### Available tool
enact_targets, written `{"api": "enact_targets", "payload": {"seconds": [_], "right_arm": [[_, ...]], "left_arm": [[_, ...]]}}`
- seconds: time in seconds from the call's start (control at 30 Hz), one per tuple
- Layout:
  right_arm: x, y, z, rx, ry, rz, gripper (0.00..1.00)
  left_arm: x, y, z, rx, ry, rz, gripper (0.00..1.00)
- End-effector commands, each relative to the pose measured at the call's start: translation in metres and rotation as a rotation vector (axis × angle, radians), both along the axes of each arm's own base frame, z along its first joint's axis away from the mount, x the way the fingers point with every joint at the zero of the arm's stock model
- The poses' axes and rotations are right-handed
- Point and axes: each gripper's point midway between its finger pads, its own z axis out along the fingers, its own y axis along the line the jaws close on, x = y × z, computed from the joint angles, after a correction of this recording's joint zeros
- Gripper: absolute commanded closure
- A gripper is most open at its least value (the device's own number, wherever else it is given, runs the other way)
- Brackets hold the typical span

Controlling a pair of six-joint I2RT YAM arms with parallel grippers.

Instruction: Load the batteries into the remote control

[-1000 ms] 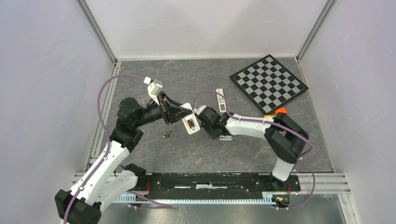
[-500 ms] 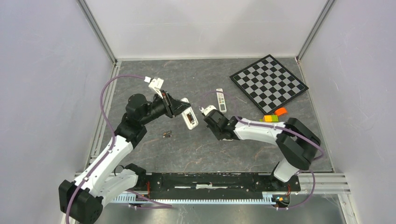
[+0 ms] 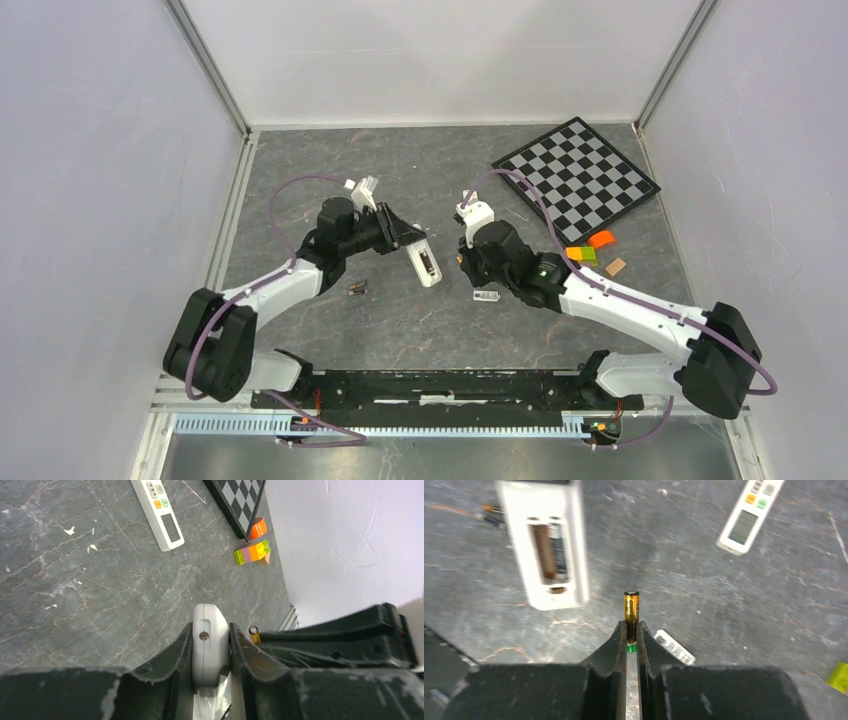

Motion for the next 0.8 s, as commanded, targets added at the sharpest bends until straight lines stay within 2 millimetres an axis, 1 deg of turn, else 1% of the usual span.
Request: {"api": "enact_targets", "payload": {"seconds": [0.0, 0.1, 0.2, 0.37, 0.47, 0.6, 0.77], "right_arm": [[-0.013, 0.029, 0.030, 0.186, 0.009, 0.102, 0.92], [-0.018, 0.044, 0.044, 0.257, 0.011, 0.158, 0.91], [-0.014, 0.049, 0.048, 0.263, 0.009, 0.162, 0.92], [-0.008, 0.052, 0.042, 0.232, 0.023, 0.141, 0.91], [-0.006, 0.049, 0.038, 0.210, 0.031, 0.120, 0.91], [-0.006, 0.050, 0.038, 0.217, 0.025, 0.127, 0.88], [-0.001, 0.053, 0.039, 0.217, 0.010, 0.119, 0.87]], "left_arm": [[0.006, -0.021, 0.029, -0.166, -0.069, -0.043, 0.98], [0.004, -0.030, 0.026, -0.203, -0.049, -0.058, 0.98], [0.001, -0.036, 0.025, -0.249, -0.029, -0.069, 0.98], [-0.002, -0.038, 0.024, -0.295, -0.006, -0.079, 0.98], [-0.004, -0.038, 0.025, -0.299, -0.005, -0.080, 0.98], [-0.005, -0.039, 0.026, -0.308, 0.003, -0.087, 0.98], [-0.006, -0.040, 0.029, -0.330, 0.026, -0.089, 0.98]]}}
